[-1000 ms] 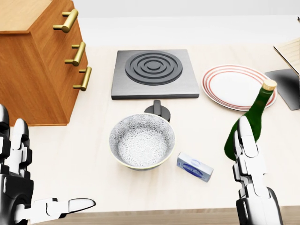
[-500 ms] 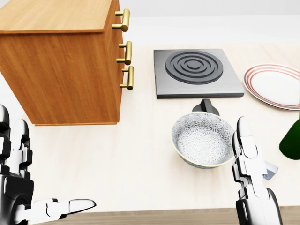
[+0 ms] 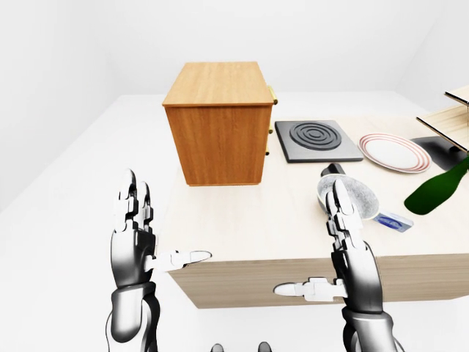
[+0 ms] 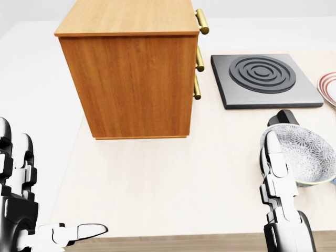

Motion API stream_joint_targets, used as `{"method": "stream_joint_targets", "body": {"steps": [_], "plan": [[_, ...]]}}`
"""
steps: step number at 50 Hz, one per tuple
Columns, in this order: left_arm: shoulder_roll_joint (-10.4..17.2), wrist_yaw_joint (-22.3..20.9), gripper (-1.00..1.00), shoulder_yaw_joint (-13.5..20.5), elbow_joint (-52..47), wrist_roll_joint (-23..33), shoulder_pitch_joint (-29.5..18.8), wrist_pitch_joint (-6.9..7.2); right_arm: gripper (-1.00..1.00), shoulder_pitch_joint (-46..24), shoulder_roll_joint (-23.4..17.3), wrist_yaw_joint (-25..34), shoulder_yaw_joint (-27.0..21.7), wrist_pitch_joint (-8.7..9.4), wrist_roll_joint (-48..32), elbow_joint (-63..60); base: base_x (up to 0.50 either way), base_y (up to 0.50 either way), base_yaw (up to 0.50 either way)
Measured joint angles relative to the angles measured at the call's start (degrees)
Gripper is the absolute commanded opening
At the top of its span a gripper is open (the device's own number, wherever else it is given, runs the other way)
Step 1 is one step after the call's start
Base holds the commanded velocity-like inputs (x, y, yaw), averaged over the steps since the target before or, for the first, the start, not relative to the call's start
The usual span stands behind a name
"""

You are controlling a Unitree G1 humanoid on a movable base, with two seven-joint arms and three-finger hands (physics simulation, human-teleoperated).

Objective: Put the bowl on the top of the cabinet.

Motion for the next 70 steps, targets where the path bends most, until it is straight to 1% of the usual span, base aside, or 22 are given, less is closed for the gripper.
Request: {"method": "stream_joint_targets", "body": {"steps": [5,20,70], "plan": [[0.03,0.02,1.0,0.06,0.06,0.0,-0.05,0.0,1.0,-0.07,0.04,0.04,0.0,0.0,0.07,0.01,0.0,0.38,0.0],[0.02,0.19,1.0,0.18,0.37,0.13,-0.56,0.0,1.0,-0.64,0.24,0.4,-0.26,0.0,0.66,0.26,0.01,0.0,0.0],[0.09,-0.14,1.0,-0.12,0.93,0.13,-0.33,0.0,1.0,-0.39,-0.05,0.25,0.11,0.0,0.27,0.9,0.23,0.0,0.0]]}}
